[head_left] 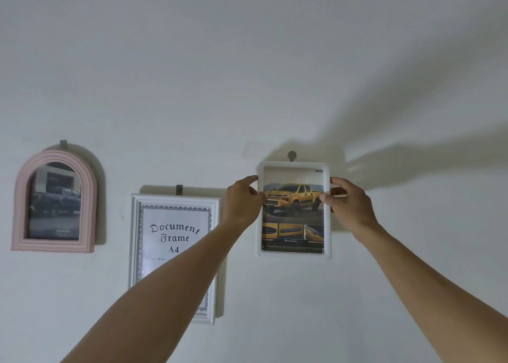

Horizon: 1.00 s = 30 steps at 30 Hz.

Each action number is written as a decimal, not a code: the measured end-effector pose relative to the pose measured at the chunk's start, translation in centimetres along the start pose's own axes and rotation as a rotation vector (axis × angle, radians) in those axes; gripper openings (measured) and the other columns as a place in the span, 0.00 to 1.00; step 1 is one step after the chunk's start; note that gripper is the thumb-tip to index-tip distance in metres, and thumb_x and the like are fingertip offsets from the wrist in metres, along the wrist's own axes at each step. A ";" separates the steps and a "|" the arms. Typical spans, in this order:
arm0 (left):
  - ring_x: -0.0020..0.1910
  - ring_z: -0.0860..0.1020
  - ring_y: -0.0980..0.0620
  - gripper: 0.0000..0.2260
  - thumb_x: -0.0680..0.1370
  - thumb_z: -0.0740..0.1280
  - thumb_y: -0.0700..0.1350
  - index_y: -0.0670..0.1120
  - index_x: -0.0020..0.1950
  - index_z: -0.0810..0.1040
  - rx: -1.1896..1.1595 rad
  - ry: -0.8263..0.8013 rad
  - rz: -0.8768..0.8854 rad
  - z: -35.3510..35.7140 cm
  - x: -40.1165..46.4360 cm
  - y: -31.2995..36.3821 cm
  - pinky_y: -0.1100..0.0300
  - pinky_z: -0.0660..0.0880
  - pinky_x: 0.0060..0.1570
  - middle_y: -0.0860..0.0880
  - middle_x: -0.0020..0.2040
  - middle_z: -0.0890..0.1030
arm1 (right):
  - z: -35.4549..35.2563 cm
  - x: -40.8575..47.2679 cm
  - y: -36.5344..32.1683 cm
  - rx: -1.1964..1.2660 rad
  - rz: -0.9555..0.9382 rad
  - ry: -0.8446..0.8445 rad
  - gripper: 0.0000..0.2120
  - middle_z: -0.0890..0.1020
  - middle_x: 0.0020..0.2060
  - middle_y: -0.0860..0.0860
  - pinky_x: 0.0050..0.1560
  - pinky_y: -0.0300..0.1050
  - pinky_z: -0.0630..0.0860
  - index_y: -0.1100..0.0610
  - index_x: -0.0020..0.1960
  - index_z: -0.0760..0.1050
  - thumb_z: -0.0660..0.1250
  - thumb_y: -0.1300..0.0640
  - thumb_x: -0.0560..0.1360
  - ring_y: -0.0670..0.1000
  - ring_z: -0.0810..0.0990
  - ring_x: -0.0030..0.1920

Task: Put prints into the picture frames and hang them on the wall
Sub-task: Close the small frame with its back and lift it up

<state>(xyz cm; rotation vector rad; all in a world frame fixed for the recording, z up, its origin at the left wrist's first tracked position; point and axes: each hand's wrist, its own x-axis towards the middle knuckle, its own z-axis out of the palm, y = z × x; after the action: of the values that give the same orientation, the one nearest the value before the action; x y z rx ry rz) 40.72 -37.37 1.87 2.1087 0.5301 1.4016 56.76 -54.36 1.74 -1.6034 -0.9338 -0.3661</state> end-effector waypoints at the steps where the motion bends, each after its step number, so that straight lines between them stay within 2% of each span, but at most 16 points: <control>1: 0.38 0.77 0.56 0.21 0.76 0.69 0.46 0.51 0.69 0.74 0.013 0.004 -0.005 0.3 0.2 0.0 0.67 0.69 0.34 0.52 0.40 0.82 | 0.1 0.3 0.2 0.000 -0.005 0.010 0.17 0.79 0.43 0.40 0.56 0.52 0.78 0.51 0.63 0.77 0.72 0.58 0.76 0.52 0.80 0.48; 5: 0.43 0.77 0.53 0.20 0.76 0.69 0.45 0.50 0.69 0.74 0.041 0.031 -0.005 1.2 1.0 0.1 0.62 0.70 0.43 0.52 0.42 0.82 | 0.6 1.0 0.7 0.004 -0.036 0.039 0.15 0.80 0.45 0.46 0.48 0.41 0.72 0.52 0.63 0.78 0.70 0.59 0.76 0.52 0.80 0.48; 9: 0.40 0.76 0.53 0.20 0.76 0.70 0.44 0.48 0.68 0.75 0.053 0.057 0.002 1.8 1.5 -0.1 0.65 0.68 0.37 0.51 0.40 0.81 | 1.1 1.7 1.4 0.012 -0.052 0.048 0.14 0.82 0.43 0.44 0.44 0.35 0.72 0.51 0.61 0.80 0.71 0.60 0.75 0.49 0.82 0.46; 12: 0.39 0.77 0.53 0.19 0.75 0.71 0.44 0.48 0.65 0.76 0.089 0.084 0.020 1.9 1.9 -0.5 0.68 0.66 0.32 0.52 0.38 0.81 | 1.2 1.9 2.0 0.024 -0.076 0.077 0.18 0.80 0.41 0.39 0.42 0.30 0.71 0.49 0.62 0.78 0.74 0.59 0.73 0.40 0.80 0.43; 14: 0.40 0.77 0.52 0.19 0.74 0.71 0.44 0.48 0.64 0.76 0.121 0.089 0.031 2.0 2.1 -0.8 0.67 0.66 0.32 0.51 0.38 0.82 | 1.3 2.0 2.5 0.030 -0.094 0.089 0.20 0.80 0.41 0.40 0.43 0.29 0.71 0.49 0.63 0.78 0.75 0.58 0.73 0.39 0.79 0.43; 19: 0.42 0.79 0.49 0.20 0.72 0.74 0.44 0.48 0.63 0.76 0.174 0.061 0.053 2.2 2.4 -1.0 0.60 0.70 0.38 0.49 0.39 0.82 | 1.8 2.2 3.2 0.015 -0.105 0.104 0.21 0.81 0.40 0.44 0.45 0.35 0.73 0.49 0.65 0.77 0.75 0.55 0.73 0.44 0.81 0.43; 23: 0.42 0.78 0.50 0.20 0.73 0.74 0.45 0.49 0.63 0.76 0.168 0.057 0.065 1.9 2.4 -1.3 0.59 0.71 0.39 0.50 0.40 0.83 | 1.9 2.2 3.4 0.040 -0.102 0.096 0.20 0.81 0.38 0.43 0.42 0.33 0.72 0.48 0.64 0.76 0.74 0.55 0.74 0.41 0.81 0.41; 26: 0.42 0.79 0.51 0.19 0.73 0.74 0.47 0.49 0.63 0.76 0.164 0.063 0.066 1.7 2.3 -1.6 0.58 0.75 0.42 0.53 0.37 0.82 | 1.8 2.2 3.5 0.048 -0.102 0.084 0.20 0.83 0.40 0.46 0.42 0.32 0.72 0.47 0.64 0.76 0.75 0.54 0.73 0.45 0.82 0.43; 30: 0.39 0.77 0.53 0.20 0.73 0.74 0.47 0.48 0.63 0.77 0.133 0.050 0.070 1.4 2.2 -1.5 0.61 0.70 0.41 0.52 0.37 0.82 | 1.6 2.2 3.5 0.034 -0.094 0.090 0.21 0.83 0.42 0.47 0.43 0.31 0.72 0.48 0.64 0.76 0.75 0.52 0.73 0.46 0.82 0.44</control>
<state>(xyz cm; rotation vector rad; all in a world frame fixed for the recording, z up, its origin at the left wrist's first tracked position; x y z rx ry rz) 42.84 -35.29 2.03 2.2213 0.5894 1.4987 60.34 -51.98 0.45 -1.5032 -0.9439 -0.4820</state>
